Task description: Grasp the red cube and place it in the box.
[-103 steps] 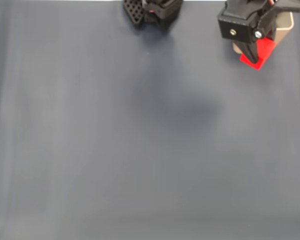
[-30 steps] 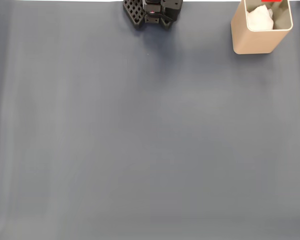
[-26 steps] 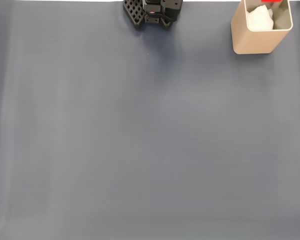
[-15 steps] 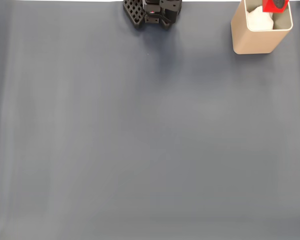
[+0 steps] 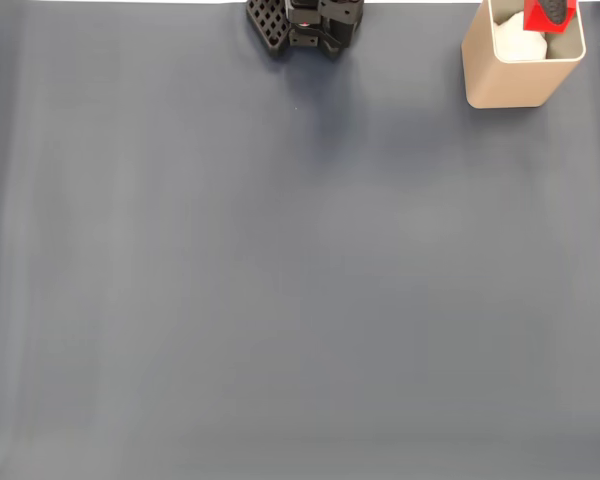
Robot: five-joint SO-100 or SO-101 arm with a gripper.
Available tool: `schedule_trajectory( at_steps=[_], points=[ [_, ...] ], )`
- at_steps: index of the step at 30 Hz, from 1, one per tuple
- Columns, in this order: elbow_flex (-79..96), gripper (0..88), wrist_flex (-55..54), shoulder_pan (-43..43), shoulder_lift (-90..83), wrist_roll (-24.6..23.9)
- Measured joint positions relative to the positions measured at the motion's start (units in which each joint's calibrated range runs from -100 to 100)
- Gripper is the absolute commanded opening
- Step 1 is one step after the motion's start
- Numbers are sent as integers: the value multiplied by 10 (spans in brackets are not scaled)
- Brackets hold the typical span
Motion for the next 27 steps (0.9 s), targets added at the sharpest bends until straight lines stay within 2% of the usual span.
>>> schedule_trajectory(
  at_steps=[27],
  points=[
    [2,48,-28,-22,0,-12]
  ],
)
